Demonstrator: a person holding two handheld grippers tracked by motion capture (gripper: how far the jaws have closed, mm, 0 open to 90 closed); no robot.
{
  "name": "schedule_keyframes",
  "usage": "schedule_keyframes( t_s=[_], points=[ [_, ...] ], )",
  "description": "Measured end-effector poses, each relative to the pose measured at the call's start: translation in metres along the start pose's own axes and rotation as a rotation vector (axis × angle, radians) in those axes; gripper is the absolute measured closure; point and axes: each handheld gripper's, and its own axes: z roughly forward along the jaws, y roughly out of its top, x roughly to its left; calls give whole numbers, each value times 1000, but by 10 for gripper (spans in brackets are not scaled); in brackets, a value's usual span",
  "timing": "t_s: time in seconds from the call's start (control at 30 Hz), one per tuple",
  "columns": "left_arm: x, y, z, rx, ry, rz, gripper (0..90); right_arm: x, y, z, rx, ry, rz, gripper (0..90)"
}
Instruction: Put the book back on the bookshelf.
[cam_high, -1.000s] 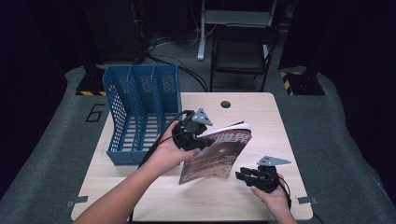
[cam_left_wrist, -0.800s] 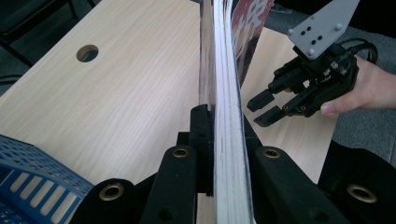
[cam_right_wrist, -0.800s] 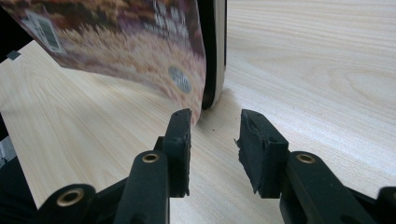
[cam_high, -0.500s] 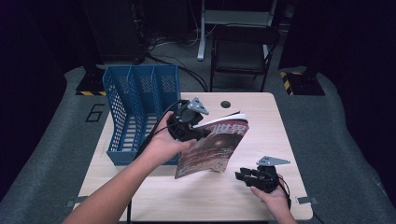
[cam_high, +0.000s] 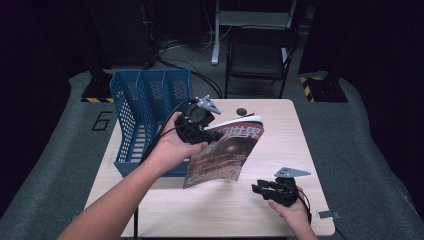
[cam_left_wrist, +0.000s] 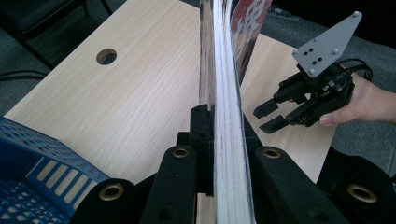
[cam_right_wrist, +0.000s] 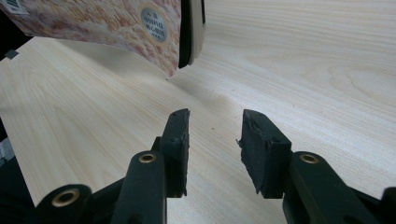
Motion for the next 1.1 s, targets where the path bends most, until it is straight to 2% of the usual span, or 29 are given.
schedule_keyframes(
  t_s=[0.2, 0.5, 0.77, 1.1],
  points=[
    [3, 3, -7, 5, 8, 0, 831, 0, 0, 0, 0, -1, 1, 618],
    [10, 5, -15, -13, 25, -27, 831, 0, 1, 0, -1, 9, 3, 617],
    [16, 7, -26, -27, 51, -36, 831, 0, 1, 1, 1, 8, 3, 615],
    [26, 4, -40, -52, 79, -75, 832, 0, 2, 2, 0, 14, -6, 614]
  ],
)
